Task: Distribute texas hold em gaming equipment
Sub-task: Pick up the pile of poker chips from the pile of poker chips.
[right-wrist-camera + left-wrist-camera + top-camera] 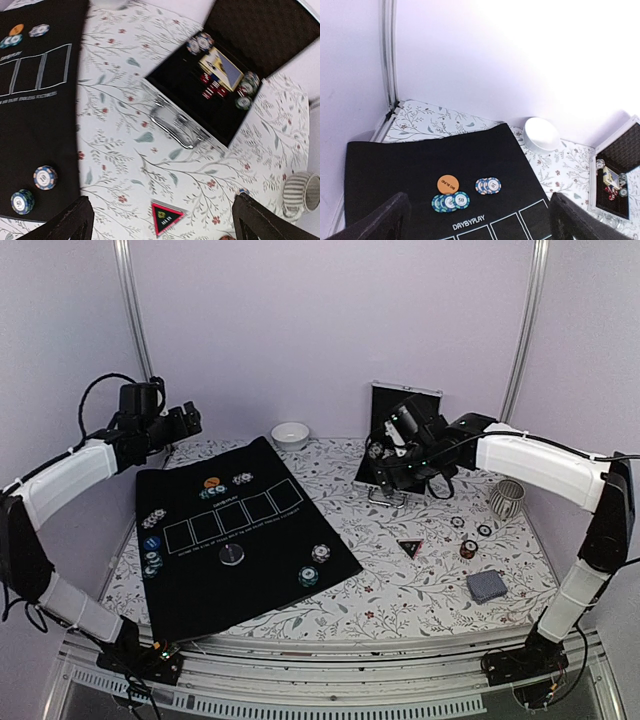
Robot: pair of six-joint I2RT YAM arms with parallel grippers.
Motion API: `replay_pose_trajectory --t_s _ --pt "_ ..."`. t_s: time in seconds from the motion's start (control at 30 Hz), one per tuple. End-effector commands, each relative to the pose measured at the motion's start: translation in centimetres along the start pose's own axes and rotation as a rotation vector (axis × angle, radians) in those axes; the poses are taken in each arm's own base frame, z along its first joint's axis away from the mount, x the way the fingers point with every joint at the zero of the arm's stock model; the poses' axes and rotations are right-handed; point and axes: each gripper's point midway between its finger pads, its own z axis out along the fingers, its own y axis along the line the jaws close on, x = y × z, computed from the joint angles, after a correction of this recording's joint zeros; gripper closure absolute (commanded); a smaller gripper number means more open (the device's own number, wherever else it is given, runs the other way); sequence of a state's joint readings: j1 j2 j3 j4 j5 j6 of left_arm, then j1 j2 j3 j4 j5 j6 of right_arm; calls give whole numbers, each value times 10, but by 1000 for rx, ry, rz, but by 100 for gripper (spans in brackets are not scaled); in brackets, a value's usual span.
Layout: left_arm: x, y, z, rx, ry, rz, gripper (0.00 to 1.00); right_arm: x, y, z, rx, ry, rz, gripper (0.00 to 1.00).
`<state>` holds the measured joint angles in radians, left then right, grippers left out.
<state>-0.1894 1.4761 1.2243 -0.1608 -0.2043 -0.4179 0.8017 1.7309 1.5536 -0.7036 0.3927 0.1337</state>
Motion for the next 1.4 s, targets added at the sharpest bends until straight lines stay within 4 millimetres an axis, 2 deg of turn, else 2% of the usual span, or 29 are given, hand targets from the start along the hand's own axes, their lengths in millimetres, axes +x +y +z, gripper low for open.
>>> replay_pose_trajectory --t_s 0.0,0.07,0.2,0.27,0.33,0.4,0.53,0.67,0.97,1.1,1.2,1.37 --pt "-2 26 -35 -91 -74 42 2 35 -56 -7 5 99 205 1" --pt "-7 26 -55 -66 -107 38 2 57 -84 -2 10 164 294 1" --pt "-16 15 -84 16 -153 57 2 112 -107 5 -5 314 403 1" --pt "-14 5 -88 64 -141 92 2 138 -117 8 7 370 451 1" --pt "-6 -3 -86 88 -114 103 2 165 -126 12 38 427 479 1" --pt "4 -9 -80 126 -99 94 2 183 -128 17 46 467 497 0" --pt "31 -7 -65 156 -28 63 2 207 -124 29 43 534 509 9" --pt "38 -5 -60 145 25 90 2 236 -138 39 91 591 551 17" --pt "35 4 -60 134 14 76 2 264 -142 50 127 653 555 38" --pt "33 6 -59 131 13 68 2 261 -143 53 123 644 552 48" --pt "34 8 -58 130 15 64 2 260 -142 55 119 643 548 52" --pt "35 9 -57 133 24 56 2 258 -145 54 131 644 540 73"
